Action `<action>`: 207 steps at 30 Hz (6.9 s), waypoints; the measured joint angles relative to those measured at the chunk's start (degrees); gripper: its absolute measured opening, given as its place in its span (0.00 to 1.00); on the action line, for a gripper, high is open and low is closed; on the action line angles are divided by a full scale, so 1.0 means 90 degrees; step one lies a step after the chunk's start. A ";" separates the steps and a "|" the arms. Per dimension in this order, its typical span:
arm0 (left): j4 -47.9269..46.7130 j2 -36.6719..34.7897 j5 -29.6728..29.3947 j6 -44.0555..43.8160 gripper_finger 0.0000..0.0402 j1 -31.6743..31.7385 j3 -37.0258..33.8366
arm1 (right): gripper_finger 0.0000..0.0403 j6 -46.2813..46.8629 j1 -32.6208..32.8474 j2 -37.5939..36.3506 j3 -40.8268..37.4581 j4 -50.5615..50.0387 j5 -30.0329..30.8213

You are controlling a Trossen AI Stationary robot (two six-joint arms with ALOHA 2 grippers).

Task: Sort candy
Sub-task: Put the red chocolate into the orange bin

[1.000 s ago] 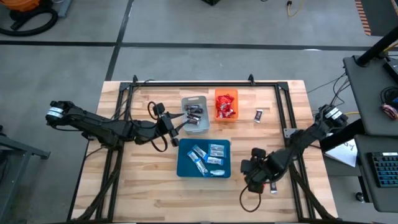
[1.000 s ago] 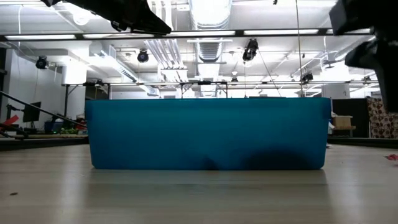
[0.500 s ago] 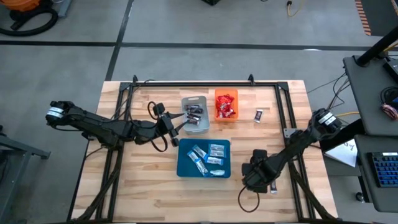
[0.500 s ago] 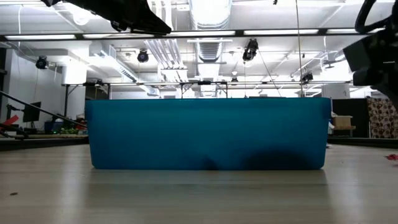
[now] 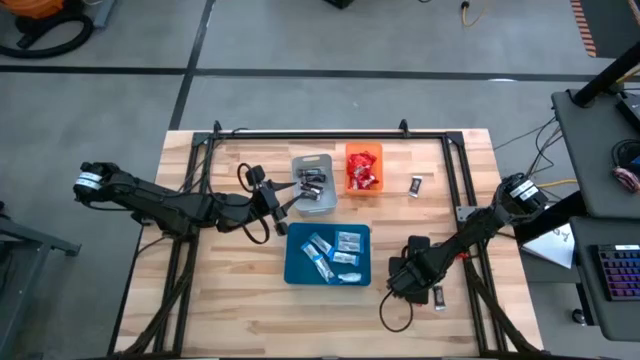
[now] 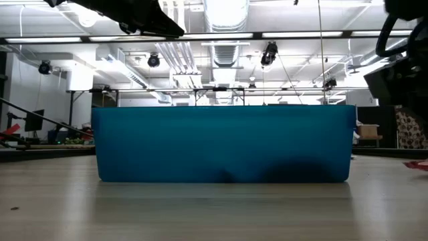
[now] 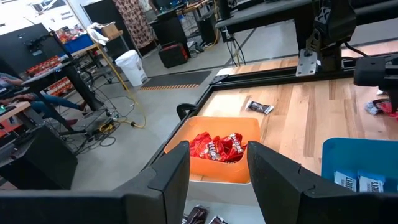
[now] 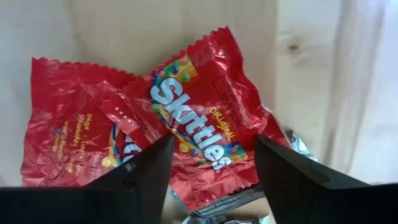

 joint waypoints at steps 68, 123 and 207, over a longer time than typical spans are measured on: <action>0.0010 0.0203 -0.0017 -0.0051 0.36 0.0025 0.0000 | 0.66 0.5411 -0.0924 -0.0672 -0.0098 0.0291 -0.0192; 0.0764 0.0486 -0.0512 0.0294 0.36 0.0056 0.0027 | 0.03 0.2409 -0.1843 -0.3095 -0.0268 0.1014 0.4410; -0.1345 -0.1091 0.0552 0.0250 0.28 0.0032 -0.0795 | 0.34 0.2892 -0.3943 -0.2502 -0.0906 0.0487 0.0301</action>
